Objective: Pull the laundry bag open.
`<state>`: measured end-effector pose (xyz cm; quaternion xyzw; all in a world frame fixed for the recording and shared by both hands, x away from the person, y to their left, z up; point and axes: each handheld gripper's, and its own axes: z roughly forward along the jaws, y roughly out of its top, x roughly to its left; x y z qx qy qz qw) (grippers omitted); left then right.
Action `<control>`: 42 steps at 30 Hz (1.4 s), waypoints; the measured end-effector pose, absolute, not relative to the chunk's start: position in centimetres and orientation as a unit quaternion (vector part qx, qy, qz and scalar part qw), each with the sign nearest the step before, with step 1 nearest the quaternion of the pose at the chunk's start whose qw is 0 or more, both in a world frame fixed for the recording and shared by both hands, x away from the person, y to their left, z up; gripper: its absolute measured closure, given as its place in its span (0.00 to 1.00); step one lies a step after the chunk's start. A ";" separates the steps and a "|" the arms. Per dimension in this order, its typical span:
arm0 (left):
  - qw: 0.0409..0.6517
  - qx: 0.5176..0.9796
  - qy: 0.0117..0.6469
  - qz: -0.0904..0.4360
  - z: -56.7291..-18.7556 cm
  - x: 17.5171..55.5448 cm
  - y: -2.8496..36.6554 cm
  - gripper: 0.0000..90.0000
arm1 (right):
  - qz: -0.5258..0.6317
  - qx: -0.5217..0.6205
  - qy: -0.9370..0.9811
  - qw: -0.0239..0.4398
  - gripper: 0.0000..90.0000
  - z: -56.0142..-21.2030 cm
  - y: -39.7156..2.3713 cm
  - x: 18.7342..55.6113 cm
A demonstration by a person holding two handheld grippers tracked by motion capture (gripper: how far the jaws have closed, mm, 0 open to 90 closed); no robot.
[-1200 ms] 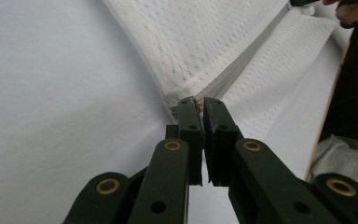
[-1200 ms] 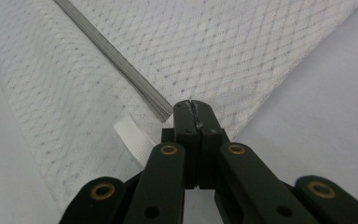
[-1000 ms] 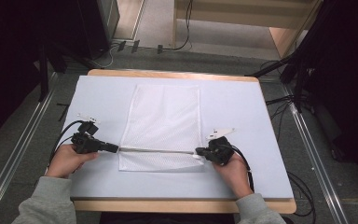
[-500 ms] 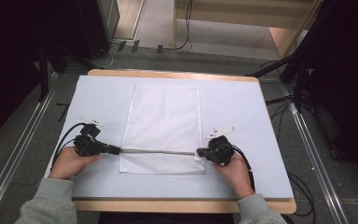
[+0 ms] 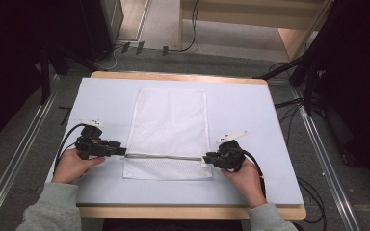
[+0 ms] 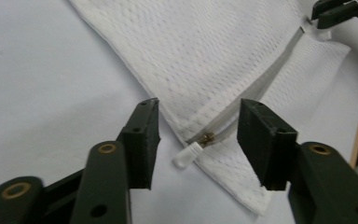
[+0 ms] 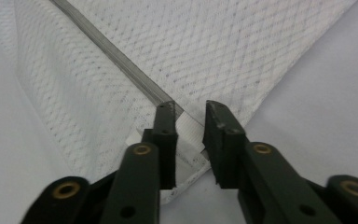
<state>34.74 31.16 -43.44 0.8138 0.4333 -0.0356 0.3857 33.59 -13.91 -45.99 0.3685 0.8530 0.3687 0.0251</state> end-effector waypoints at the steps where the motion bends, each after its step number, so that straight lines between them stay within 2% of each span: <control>1: 0.387 0.815 0.431 -0.031 -43.4 34.8 31.3 0.50 | 0.372 0.369 0.851 0.027 0.76 -45.9 -13.9 33.6; 4: 0.388 0.811 0.437 -0.020 -43.4 35.0 31.4 0.43 | 0.380 0.368 0.848 0.036 0.62 -45.8 -14.1 33.7; 7: 0.384 0.812 0.440 -0.008 -43.4 35.2 31.5 0.41 | 0.393 0.375 0.838 0.038 0.54 -45.6 -14.6 33.9; 13: 0.378 0.811 0.446 0.023 -43.2 35.5 31.7 0.40 | 0.403 0.387 0.828 0.051 0.47 -45.6 -15.8 34.1; 42: 0.351 0.800 0.482 0.067 -43.4 36.7 33.6 0.37 | 0.412 0.455 0.786 0.073 0.43 -46.0 -21.1 34.9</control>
